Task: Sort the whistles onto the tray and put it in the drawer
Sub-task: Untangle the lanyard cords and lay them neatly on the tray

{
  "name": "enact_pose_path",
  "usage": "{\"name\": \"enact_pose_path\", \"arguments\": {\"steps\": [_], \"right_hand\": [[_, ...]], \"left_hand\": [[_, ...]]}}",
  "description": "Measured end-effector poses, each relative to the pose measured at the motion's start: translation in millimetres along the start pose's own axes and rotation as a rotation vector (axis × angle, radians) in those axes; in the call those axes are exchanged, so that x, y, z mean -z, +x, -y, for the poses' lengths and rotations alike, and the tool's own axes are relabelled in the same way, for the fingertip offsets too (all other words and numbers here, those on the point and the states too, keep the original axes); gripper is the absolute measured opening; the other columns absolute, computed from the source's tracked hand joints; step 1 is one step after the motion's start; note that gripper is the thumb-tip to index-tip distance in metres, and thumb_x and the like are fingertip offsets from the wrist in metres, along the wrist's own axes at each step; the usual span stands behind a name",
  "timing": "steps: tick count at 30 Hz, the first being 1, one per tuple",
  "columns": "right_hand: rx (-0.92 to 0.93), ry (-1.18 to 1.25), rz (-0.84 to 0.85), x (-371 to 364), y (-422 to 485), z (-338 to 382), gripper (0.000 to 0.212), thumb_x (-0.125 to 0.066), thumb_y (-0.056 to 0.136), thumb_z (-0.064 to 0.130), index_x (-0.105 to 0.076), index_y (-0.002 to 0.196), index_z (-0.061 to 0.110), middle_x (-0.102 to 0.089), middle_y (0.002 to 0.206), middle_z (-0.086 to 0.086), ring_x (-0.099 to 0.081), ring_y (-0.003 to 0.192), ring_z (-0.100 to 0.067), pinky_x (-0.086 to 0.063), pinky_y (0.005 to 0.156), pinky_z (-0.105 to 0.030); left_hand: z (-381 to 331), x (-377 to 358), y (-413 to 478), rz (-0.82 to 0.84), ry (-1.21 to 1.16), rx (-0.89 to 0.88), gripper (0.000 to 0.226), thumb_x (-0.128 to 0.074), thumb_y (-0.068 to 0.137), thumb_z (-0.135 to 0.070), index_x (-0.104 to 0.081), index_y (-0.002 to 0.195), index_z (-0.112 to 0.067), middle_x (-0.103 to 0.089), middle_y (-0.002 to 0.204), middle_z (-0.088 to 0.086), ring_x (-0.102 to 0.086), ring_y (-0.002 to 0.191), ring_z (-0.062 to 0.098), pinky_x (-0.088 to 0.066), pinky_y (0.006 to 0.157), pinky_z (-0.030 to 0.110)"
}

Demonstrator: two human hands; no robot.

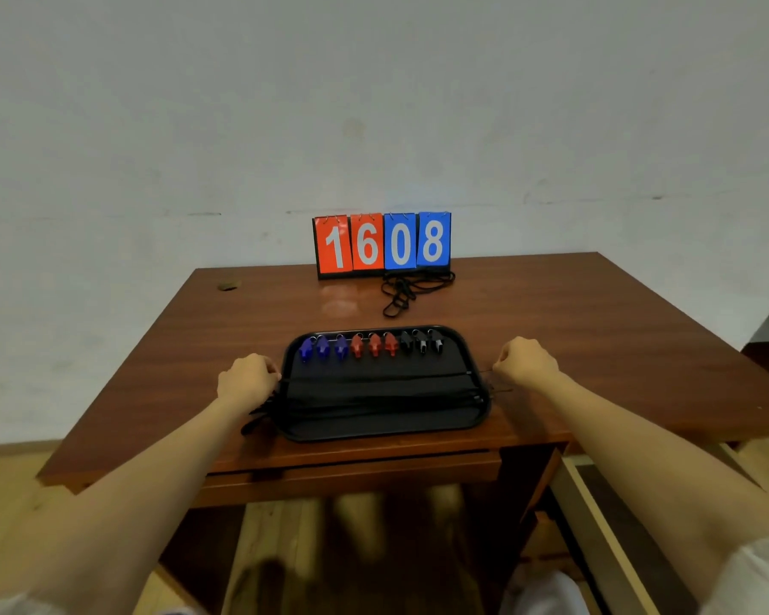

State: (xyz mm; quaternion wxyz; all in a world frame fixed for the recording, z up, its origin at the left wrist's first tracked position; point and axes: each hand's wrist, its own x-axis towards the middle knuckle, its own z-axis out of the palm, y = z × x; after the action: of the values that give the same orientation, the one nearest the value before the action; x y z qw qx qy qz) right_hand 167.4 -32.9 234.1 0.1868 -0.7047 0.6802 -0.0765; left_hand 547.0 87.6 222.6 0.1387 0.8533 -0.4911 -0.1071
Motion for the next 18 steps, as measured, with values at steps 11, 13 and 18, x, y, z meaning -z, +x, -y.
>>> {"name": "enact_pose_path", "arguments": {"steps": [11, 13, 18], "right_hand": [[-0.004, -0.088, 0.037, -14, -6, -10, 0.021, -0.059, 0.091, 0.020, -0.066, 0.081, 0.003, -0.063, 0.076, -0.009, -0.059, 0.069, -0.028, -0.047, 0.062, -0.034], [-0.003, -0.091, 0.038, -14, -5, -12, 0.022, -0.059, 0.091, 0.022, -0.068, 0.084, 0.002, -0.064, 0.078, -0.010, -0.061, 0.072, -0.029, -0.049, 0.064, -0.034], [-0.005, -0.116, 0.030, -18, -5, -17, 0.030, -0.058, 0.091, 0.022, -0.055, 0.064, 0.009, -0.055, 0.065, -0.005, -0.057, 0.068, -0.028, -0.044, 0.061, -0.032]], "left_hand": [[6, -20, -8, 0.009, 0.087, -0.058, 0.019, -0.053, 0.095, -0.031, -0.070, 0.100, -0.023, -0.069, 0.108, 0.004, -0.058, 0.108, 0.027, -0.038, 0.095, 0.040], [7, -22, -8, 0.003, 0.100, -0.061, 0.019, -0.053, 0.094, -0.030, -0.070, 0.099, -0.023, -0.069, 0.107, 0.004, -0.056, 0.108, 0.027, -0.037, 0.095, 0.040], [7, -25, -10, -0.010, 0.121, -0.069, 0.018, -0.054, 0.094, -0.032, -0.071, 0.098, -0.025, -0.066, 0.111, 0.005, -0.051, 0.113, 0.029, -0.034, 0.097, 0.042]]}}
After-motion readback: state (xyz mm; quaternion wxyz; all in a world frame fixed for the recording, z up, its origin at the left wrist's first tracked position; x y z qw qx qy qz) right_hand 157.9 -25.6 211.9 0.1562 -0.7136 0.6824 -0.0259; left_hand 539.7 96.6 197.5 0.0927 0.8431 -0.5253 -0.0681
